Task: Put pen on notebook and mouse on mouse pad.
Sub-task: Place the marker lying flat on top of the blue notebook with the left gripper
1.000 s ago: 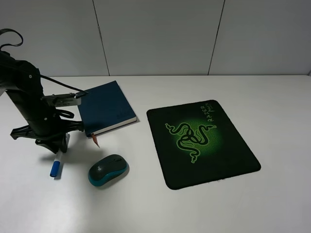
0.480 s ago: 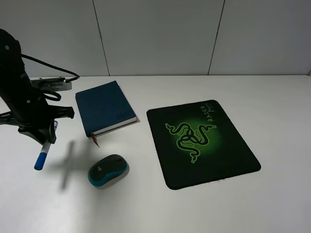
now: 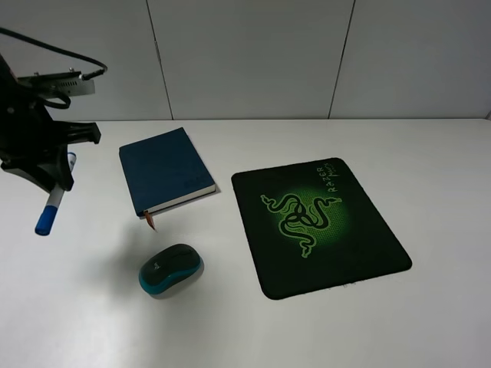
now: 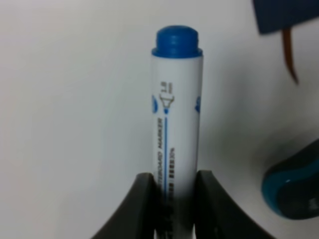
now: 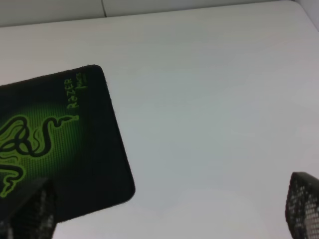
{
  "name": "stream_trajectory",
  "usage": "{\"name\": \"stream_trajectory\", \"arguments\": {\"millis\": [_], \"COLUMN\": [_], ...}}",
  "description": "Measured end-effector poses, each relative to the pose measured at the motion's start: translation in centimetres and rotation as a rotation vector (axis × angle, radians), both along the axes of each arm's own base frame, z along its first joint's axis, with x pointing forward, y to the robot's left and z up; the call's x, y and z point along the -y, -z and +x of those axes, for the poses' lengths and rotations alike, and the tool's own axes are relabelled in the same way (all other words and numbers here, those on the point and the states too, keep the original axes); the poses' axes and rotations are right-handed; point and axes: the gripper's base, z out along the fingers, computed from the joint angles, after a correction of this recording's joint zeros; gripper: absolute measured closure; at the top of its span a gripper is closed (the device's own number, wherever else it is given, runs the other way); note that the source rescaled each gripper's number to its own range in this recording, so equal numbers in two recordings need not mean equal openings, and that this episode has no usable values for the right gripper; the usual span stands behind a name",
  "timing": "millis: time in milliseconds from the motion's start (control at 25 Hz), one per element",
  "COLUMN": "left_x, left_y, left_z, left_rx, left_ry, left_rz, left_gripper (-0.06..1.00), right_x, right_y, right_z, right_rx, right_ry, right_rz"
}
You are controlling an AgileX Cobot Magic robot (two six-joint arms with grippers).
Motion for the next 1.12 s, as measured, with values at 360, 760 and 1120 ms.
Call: {"name": "stream_trajectory", "arguments": {"millis": [360,760,1120], "left_x": [0.9,2.0,3.1], "left_y": [-1.3,-0.1,2.7], "left_z": [4.4,10.1,14.2], "left_rx": [-0.013,-0.022,-0.041], "left_ry": [-0.007,-0.004,-0.009], "left_rz": [-0.011,-0.017,-0.043], "left_gripper": [0.94,0.94,0.94], "right_x": [0.0,0.0,0.0], "right_y": [0.0,0.0,0.0], "right_z": [0.0,0.0,0.0], "right_rx": [0.000,0.000,0.000], "right_ry": [0.000,0.000,0.000], "right_rz": [0.000,0.000,0.000]}}
